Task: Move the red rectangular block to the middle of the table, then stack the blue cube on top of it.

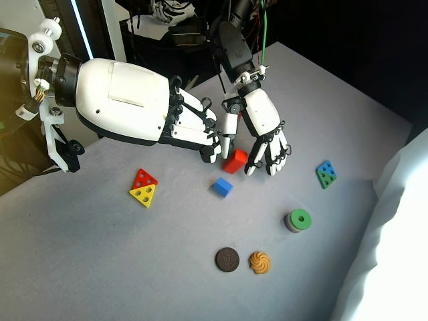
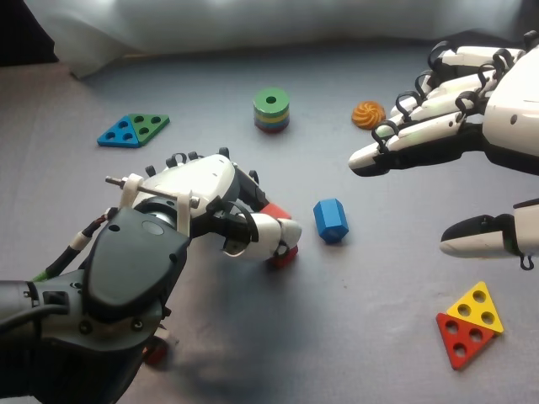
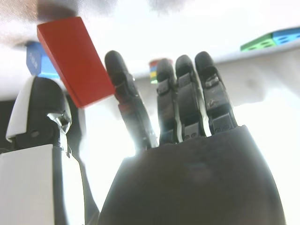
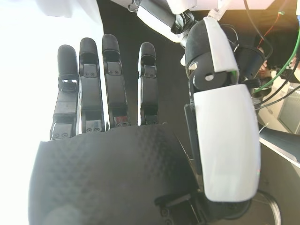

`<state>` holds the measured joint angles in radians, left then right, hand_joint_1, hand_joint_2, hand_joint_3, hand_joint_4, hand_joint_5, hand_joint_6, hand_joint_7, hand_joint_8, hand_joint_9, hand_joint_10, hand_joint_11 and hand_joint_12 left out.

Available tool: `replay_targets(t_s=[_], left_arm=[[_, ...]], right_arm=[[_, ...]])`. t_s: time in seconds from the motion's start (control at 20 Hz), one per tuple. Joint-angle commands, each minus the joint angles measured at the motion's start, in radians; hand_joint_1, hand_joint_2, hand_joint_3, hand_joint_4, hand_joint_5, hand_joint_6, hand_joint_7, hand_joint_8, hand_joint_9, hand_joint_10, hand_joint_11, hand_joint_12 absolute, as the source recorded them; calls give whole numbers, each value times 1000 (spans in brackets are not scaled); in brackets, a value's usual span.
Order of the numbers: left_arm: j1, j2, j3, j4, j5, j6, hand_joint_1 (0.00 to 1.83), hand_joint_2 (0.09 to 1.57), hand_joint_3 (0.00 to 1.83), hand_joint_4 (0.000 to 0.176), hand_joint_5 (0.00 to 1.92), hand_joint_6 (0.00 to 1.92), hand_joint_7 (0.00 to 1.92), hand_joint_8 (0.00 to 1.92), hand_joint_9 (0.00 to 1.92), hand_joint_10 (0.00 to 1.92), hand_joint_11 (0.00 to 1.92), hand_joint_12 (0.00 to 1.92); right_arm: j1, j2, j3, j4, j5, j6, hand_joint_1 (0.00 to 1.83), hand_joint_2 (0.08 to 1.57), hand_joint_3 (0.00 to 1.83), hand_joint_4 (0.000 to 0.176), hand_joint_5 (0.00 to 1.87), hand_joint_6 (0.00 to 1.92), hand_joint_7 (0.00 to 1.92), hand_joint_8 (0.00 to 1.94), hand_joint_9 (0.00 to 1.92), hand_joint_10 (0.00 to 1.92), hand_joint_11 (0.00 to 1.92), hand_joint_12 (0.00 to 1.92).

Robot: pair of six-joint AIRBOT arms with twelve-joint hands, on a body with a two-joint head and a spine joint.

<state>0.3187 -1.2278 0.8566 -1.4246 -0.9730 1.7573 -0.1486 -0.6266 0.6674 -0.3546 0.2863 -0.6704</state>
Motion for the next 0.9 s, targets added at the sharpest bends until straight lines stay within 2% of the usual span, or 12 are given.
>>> replay_targets(t_s=[0.0, 0.15, 0.2, 0.3, 0.35, 0.4, 0.5, 0.6, 0.7, 0.8, 0.85], left_arm=[[1, 18, -10, 61, -51, 0, 479, 1128, 2, 128, 726, 0, 347, 1, 238, 2, 0, 464], [-2, 41, -28, 54, -51, 15, 422, 1125, 0, 111, 604, 0, 326, 0, 199, 0, 0, 450], [-6, 50, -34, 50, -51, 25, 416, 1127, 1, 87, 527, 0, 310, 1, 187, 2, 0, 418], [-14, 68, -44, 47, -51, 38, 422, 1117, 0, 57, 437, 1, 290, 0, 196, 6, 0, 453], [-20, 81, -50, 47, -50, 46, 424, 1110, 0, 18, 382, 0, 286, 0, 203, 7, 0, 479], [-25, 93, -55, 47, -40, 55, 444, 1095, 0, 2, 353, 0, 290, 1, 218, 10, 0, 530], [-34, 118, -63, 50, -11, 77, 392, 1095, 0, 0, 273, 0, 272, 0, 224, 6, 0, 603], [-40, 146, -73, 64, 20, 90, 407, 1084, 0, 0, 297, 9, 284, 4, 232, 6, 0, 637], [-46, 182, -82, 89, 66, 110, 366, 1088, 0, 0, 300, 4, 282, 1, 231, 3, 0, 581], [-46, 218, -92, 107, 99, 119, 310, 1089, 0, 0, 309, 3, 287, 1, 243, 5, 0, 642], [-45, 241, -92, 130, 136, 120, 279, 1102, 4, 0, 302, 1, 282, 0, 234, 1, 0, 610]], right_arm=[[9, 11, -2, 15, 107, 6, 684, 1120, 1, 0, 398, 3, 425, 2, 362, 3, 0, 1049], [9, 11, -2, 15, 107, 6, 682, 1123, 2, 0, 387, 0, 422, 0, 361, 2, 0, 1036], [9, 11, -2, 15, 107, 6, 681, 1122, 2, 0, 392, 3, 420, 0, 359, 1, 0, 1035], [9, 11, -2, 15, 107, 6, 681, 1116, 0, 0, 403, 6, 425, 2, 363, 3, 0, 1072], [9, 11, -2, 15, 107, 6, 679, 1115, 0, 0, 404, 6, 433, 5, 370, 5, 0, 1079], [9, 11, -2, 15, 107, 6, 673, 1119, 1, 0, 400, 4, 429, 3, 368, 4, 0, 1075], [9, 11, -2, 15, 107, 6, 683, 1118, 0, 0, 393, 1, 428, 2, 369, 5, 0, 1071], [8, 11, -1, 15, 107, -1, 684, 1114, 0, 0, 401, 3, 438, 5, 382, 10, 0, 1091], [-6, 11, 0, 16, 115, -22, 675, 1120, 1, 0, 384, 0, 408, 0, 354, 0, 0, 1071], [-22, 16, -3, 46, 134, -22, 658, 1121, 1, 0, 357, 0, 385, 0, 339, 0, 0, 1033], [-35, 21, -4, 71, 131, -19, 648, 1100, 0, 0, 359, 2, 388, 2, 344, 2, 0, 1029]])
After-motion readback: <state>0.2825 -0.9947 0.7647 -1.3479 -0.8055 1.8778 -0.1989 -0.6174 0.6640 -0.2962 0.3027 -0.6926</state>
